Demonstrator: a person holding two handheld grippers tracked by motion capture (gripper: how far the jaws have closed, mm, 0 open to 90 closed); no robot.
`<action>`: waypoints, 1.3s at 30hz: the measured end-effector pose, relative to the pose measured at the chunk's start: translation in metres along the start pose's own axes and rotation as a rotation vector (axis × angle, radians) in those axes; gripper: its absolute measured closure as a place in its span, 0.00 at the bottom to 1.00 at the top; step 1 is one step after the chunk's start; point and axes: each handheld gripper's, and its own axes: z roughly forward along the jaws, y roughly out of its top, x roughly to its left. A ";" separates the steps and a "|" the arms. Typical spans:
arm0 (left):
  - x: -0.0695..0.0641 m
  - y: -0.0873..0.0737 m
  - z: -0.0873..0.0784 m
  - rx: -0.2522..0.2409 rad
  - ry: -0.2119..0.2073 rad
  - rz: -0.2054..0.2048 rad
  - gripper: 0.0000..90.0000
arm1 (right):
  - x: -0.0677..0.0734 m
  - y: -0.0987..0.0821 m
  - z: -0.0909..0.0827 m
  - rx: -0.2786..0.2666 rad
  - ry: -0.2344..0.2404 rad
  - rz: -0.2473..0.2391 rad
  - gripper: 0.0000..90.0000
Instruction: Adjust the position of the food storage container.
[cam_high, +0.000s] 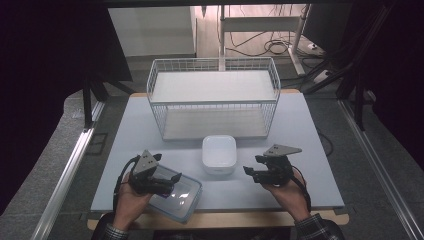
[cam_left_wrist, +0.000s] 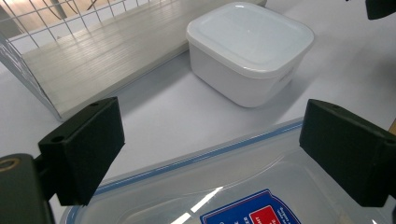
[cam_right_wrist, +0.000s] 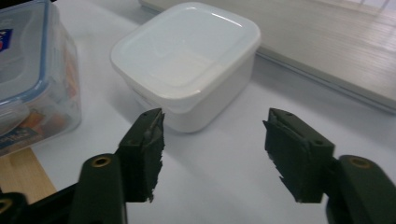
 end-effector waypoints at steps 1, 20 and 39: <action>0.000 0.000 0.000 -0.002 0.001 0.000 0.07 | 0.001 0.003 0.001 0.005 0.005 -0.019 0.50; 0.004 -0.002 -0.002 -0.019 0.002 -0.022 0.07 | 0.024 0.076 0.081 0.082 0.185 -0.165 0.99; 0.004 -0.002 -0.001 -0.013 -0.008 -0.026 0.08 | 0.057 0.099 0.161 0.233 0.182 -0.280 0.99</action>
